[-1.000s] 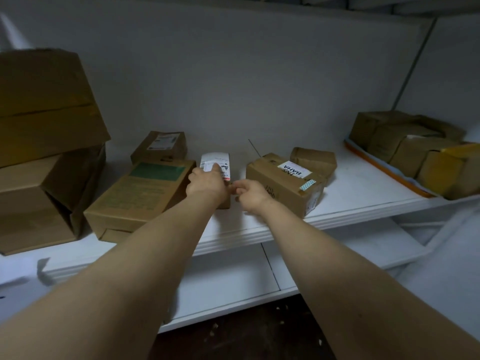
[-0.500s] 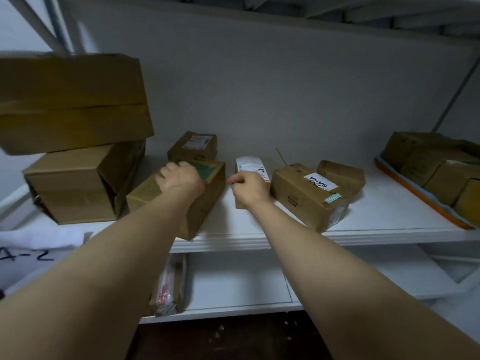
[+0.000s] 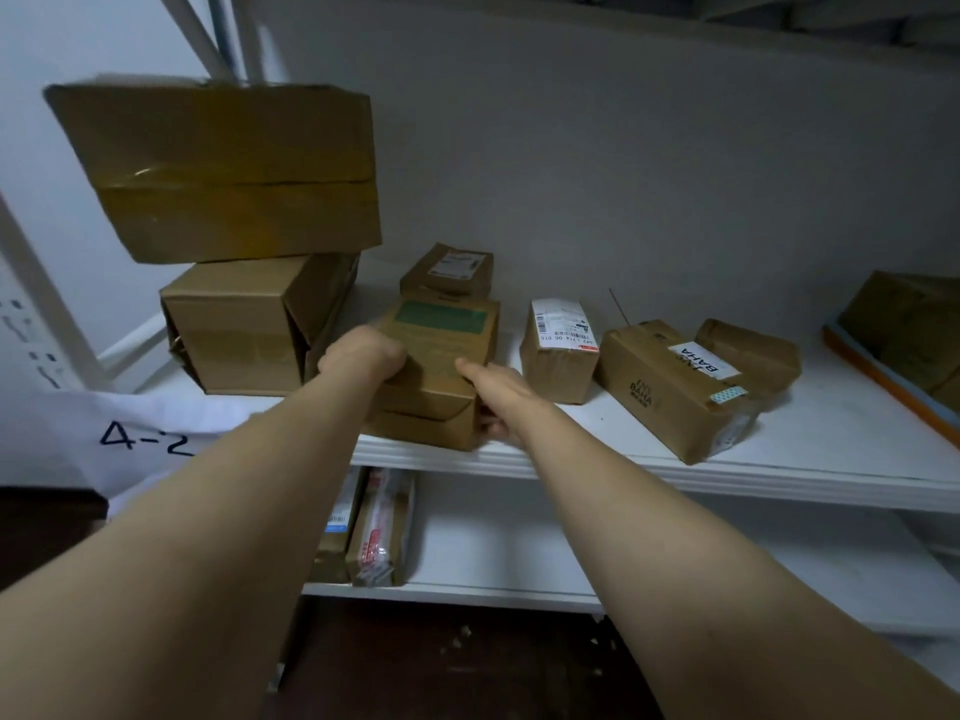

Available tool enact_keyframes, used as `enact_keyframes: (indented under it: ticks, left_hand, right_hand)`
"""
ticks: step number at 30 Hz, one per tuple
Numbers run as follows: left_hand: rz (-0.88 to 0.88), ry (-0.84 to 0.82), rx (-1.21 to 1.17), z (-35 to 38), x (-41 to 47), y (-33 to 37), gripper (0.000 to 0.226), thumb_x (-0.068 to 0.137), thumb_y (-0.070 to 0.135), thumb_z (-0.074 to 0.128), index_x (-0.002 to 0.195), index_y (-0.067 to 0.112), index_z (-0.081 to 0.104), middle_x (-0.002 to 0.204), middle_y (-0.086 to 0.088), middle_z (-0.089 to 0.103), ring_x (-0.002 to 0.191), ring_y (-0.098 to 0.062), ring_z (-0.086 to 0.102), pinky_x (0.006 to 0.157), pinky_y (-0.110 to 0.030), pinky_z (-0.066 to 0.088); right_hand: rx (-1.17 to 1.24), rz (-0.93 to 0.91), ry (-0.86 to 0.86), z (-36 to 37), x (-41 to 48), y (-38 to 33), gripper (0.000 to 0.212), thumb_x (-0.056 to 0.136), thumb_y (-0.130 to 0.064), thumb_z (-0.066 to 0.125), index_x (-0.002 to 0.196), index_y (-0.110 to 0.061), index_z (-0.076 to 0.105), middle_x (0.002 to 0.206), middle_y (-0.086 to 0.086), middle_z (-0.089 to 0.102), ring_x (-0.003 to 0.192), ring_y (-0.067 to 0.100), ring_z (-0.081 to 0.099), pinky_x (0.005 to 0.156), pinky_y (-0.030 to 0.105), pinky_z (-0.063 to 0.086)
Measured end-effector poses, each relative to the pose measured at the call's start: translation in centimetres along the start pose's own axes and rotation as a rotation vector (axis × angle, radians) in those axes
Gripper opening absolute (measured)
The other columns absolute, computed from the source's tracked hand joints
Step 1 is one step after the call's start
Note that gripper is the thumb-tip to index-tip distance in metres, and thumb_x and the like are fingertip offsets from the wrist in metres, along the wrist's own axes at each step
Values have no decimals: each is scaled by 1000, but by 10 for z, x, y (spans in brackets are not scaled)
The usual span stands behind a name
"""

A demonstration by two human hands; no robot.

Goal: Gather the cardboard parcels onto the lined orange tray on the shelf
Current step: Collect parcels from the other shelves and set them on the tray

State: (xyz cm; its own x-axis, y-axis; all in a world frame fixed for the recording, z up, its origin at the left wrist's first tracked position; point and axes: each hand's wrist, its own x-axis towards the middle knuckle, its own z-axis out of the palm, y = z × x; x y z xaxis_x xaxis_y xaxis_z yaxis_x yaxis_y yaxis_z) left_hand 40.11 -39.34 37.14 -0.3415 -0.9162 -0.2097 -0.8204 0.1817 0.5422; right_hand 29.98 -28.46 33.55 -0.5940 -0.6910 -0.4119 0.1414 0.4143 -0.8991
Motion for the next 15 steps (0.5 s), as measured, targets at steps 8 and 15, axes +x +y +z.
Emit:
enact_keyframes:
  ticks: [8, 15]
  left_hand:
    - [-59, 3, -126, -12, -63, -13, 45, 96, 39, 40, 120, 4, 56, 115, -18, 60, 103, -35, 60, 94, -43, 52]
    - [-153, -34, -108, -26, -142, -22, 44, 97, 33, 47, 126, 0, 49, 109, -21, 60, 95, -33, 65, 87, -40, 56]
  right_hand:
    - [139, 17, -68, -23, -44, 13, 20, 82, -34, 64, 101, -31, 61, 92, 3, 65, 80, 21, 62, 67, 32, 52]
    - [103, -127, -83, -29, -96, 14, 36, 77, -23, 72, 112, -25, 63, 109, 6, 67, 85, 19, 63, 65, 27, 53]
